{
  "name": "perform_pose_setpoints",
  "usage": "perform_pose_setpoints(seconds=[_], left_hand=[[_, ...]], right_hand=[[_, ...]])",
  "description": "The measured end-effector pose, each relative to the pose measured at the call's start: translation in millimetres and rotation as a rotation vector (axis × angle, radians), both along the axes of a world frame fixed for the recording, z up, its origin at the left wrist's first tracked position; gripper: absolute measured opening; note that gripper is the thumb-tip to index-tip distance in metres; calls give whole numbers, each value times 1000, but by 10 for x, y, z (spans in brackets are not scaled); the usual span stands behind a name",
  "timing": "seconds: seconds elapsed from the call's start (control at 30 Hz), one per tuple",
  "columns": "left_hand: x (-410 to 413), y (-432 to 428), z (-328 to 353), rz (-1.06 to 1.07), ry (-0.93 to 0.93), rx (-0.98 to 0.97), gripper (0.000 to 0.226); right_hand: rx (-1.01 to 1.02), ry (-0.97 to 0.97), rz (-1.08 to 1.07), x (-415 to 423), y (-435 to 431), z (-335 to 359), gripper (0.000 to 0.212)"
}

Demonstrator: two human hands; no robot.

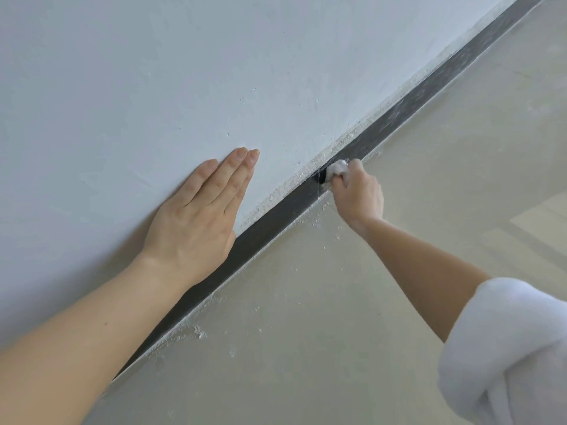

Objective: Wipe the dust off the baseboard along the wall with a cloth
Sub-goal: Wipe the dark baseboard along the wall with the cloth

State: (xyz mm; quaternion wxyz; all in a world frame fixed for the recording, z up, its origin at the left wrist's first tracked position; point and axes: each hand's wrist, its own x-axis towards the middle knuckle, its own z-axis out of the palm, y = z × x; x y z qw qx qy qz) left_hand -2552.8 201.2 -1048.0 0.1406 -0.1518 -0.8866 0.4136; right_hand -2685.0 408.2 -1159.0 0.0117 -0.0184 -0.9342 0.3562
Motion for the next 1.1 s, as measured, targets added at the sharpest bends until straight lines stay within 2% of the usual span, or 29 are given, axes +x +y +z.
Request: perform_pose_setpoints(seconds=[0.1, 0.17, 0.33, 0.6, 0.73, 0.87, 0.93, 1.0, 1.1], left_hand=[[-51, 79, -25, 9, -15, 12, 70], [-116, 142, -56, -1, -18, 15, 70], [-315, 263, -55, -17, -4, 18, 69], [-375, 207, -84, -43, -7, 66, 66], [-377, 209, -112, -63, 8, 95, 65], [-395, 216, -95, -64, 3, 124, 66], [-394, 220, -95, -63, 5, 120, 66], [-394, 221, -101, -64, 12, 115, 67], [-401, 222, -111, -70, 18, 127, 67]], right_hand=[[-50, -39, -112, 9, 142, 27, 23], [-59, -40, -31, 161, 139, 68, 24], [-17, 64, 338, 489, -179, 204, 31], [-155, 158, 369, 150, -141, 256, 22], [-179, 133, 256, 93, 76, 45, 24], [-259, 54, -135, -139, 270, -59, 17], [-331, 57, -228, -178, 352, -48, 18], [-258, 10, -139, -91, 391, -30, 20], [-72, -66, 121, 172, 309, -64, 22]])
